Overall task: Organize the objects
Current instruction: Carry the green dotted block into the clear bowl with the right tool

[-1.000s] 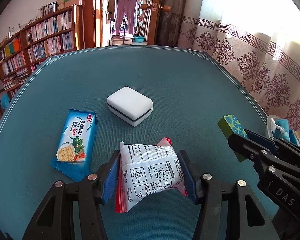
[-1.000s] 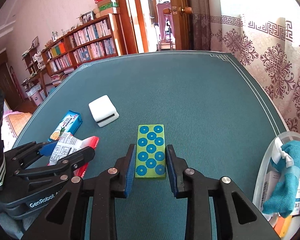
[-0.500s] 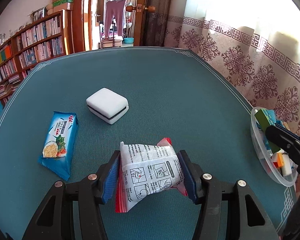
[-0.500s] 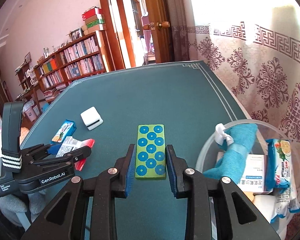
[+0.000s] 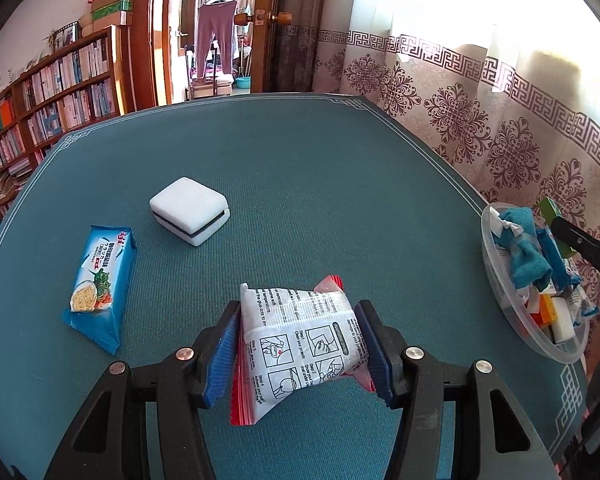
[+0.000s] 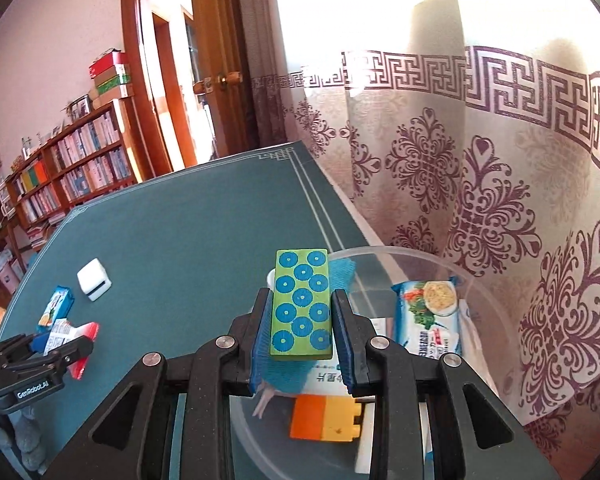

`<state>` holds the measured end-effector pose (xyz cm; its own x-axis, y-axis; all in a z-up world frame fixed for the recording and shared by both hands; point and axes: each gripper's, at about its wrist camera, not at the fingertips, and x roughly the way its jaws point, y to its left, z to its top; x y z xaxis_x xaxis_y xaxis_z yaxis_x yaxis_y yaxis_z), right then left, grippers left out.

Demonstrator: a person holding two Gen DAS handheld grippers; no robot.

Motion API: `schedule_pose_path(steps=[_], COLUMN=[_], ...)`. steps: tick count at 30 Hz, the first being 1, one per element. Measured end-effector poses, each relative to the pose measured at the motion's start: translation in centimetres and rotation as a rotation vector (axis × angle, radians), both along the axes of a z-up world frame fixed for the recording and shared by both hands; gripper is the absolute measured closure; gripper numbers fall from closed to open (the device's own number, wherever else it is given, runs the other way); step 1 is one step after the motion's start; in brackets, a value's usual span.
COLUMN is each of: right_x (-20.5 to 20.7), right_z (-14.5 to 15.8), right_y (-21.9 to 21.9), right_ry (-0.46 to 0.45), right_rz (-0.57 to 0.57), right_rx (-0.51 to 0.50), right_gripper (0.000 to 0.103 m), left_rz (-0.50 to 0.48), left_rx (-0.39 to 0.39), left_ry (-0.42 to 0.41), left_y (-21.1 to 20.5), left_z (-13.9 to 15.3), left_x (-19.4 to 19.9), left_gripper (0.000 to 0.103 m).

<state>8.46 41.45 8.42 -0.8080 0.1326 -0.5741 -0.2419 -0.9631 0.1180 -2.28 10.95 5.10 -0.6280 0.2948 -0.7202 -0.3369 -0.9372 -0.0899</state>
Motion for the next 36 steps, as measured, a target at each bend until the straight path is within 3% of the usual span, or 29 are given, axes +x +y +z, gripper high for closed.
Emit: schedule_pose_path(steps=[13, 23, 27, 36], right_x=[-0.5, 3.4, 4.1, 4.8], right_z=[-1.6, -1.2, -1.5, -1.3], right_y=[2.0, 2.1, 2.4, 4.8], right_ry=[-0.036, -0.003, -0.005, 0.011], right_rz=[-0.038, -0.033, -0.04, -0.082], right_rx=[-0.015, 0.06, 0.095, 0.052], right_gripper=[0.072, 0.072, 0.071, 0.071], left_rz=[-0.029, -0.095, -0.148, -0.349], left_rx=[-0.011, -0.005, -0.015, -0.015], left_ry=[-0.009, -0.031, -0.018, 0.037], left_y=[1.2, 3.4, 5.4, 11.0], left_z=[-0.2, -0.3, 0.2, 1.9], left_x=[0.5, 1.4, 2.4, 5.3], left_gripper=[0.043, 0.043, 0.043, 0.043])
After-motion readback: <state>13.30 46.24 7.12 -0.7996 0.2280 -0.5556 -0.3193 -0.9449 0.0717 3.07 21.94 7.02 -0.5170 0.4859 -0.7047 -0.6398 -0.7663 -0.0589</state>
